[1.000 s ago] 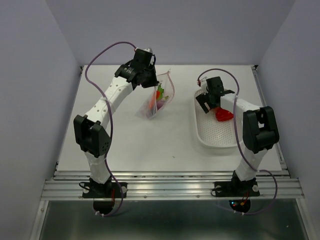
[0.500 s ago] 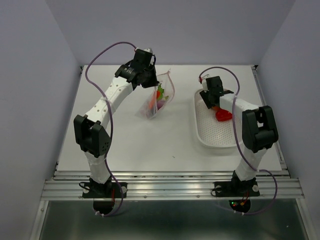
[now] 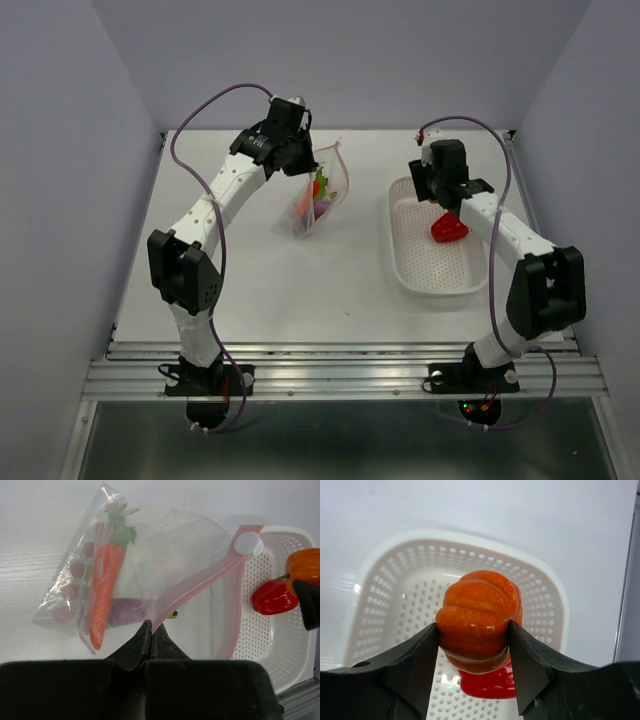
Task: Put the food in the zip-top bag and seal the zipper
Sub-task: Pick up the fake vegetable from the bin, then place the fake vegetable in the zipper food storage bag.
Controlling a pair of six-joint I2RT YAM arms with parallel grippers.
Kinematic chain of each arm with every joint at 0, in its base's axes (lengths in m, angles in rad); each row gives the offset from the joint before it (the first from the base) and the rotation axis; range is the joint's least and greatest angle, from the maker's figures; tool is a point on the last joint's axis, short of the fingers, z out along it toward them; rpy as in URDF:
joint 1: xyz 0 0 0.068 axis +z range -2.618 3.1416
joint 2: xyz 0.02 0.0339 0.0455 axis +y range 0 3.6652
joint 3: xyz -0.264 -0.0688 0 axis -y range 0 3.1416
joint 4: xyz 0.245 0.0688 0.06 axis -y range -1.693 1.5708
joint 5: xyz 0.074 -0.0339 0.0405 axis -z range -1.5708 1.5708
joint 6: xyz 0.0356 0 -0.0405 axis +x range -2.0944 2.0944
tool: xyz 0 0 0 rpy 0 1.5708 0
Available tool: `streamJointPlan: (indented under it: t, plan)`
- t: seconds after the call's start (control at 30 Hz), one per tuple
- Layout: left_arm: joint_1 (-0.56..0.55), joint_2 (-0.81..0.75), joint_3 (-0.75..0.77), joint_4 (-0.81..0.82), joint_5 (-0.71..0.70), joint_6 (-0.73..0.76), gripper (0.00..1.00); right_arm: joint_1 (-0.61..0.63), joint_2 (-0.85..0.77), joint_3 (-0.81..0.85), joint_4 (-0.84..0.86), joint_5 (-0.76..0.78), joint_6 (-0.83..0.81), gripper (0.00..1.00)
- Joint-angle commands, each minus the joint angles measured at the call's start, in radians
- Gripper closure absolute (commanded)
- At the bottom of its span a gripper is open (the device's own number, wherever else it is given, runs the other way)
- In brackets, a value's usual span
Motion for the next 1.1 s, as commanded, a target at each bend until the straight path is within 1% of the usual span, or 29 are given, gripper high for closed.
streamJointPlan:
  t: [0.0, 0.03, 0.07, 0.13, 0.17, 0.23, 0.27, 0.33, 0.37, 0.43, 0.5, 0.6, 0.77, 0.8, 0.87, 1.07]
  plan:
    - [0.000, -0.035, 0.029, 0.019, 0.008, 0.014, 1.00, -0.004, -0.193, -0.025, 0.050, -0.180, 0.141, 0.76]
    - [-0.002, -0.034, 0.030, 0.019, 0.008, 0.014, 1.00, -0.004, -0.219, -0.032, 0.055, -0.229, 0.157, 0.76]
    - [0.000, -0.032, 0.033, 0.018, 0.009, 0.014, 1.00, -0.004, -0.244, -0.038, 0.073, -0.353, 0.194, 0.76]
    - [0.000, -0.031, 0.035, 0.018, 0.009, 0.014, 1.00, -0.004, -0.310, -0.056, 0.106, -0.485, 0.243, 0.76]
    - [0.000, -0.029, 0.033, 0.016, 0.011, 0.014, 1.00, -0.004, -0.328, -0.061, 0.151, -0.629, 0.284, 0.76]
    - [-0.004, -0.029, 0.033, 0.018, 0.011, 0.014, 1.00, -0.004, -0.365, -0.077, 0.226, -0.764, 0.353, 0.76]
    - [-0.004, -0.029, 0.033, 0.018, 0.009, 0.013, 1.00, -0.004, -0.373, -0.094, 0.323, -0.880, 0.419, 0.76]
    - [-0.004, -0.032, 0.035, 0.018, 0.009, 0.011, 1.00, 0.028, -0.377, -0.108, 0.411, -0.926, 0.491, 0.76]
    - [-0.005, -0.034, 0.035, 0.018, 0.009, 0.010, 1.00, 0.062, -0.374, -0.102, 0.461, -0.931, 0.520, 0.76]
    - [-0.007, -0.035, 0.035, 0.018, 0.008, 0.010, 1.00, 0.100, -0.361, -0.087, 0.489, -0.900, 0.540, 0.76]
    - [-0.007, -0.035, 0.033, 0.019, 0.008, 0.008, 1.00, 0.160, -0.319, -0.047, 0.495, -0.856, 0.536, 0.76]
    - [-0.010, -0.035, 0.032, 0.021, 0.011, 0.007, 1.00, 0.217, -0.246, -0.003, 0.485, -0.819, 0.533, 0.76]
    - [-0.011, -0.040, 0.033, 0.019, 0.011, 0.005, 1.00, 0.249, -0.157, 0.070, 0.448, -0.719, 0.542, 0.76]
    - [-0.010, -0.043, 0.032, 0.018, 0.009, 0.005, 1.00, 0.261, -0.135, 0.076, 0.445, -0.676, 0.545, 0.76]
    - [-0.011, -0.043, 0.030, 0.016, 0.009, 0.005, 1.00, 0.272, -0.114, 0.093, 0.413, -0.624, 0.536, 0.75]
    - [-0.011, -0.049, 0.027, 0.021, 0.009, 0.007, 1.00, 0.301, -0.048, 0.136, 0.354, -0.546, 0.524, 0.70]
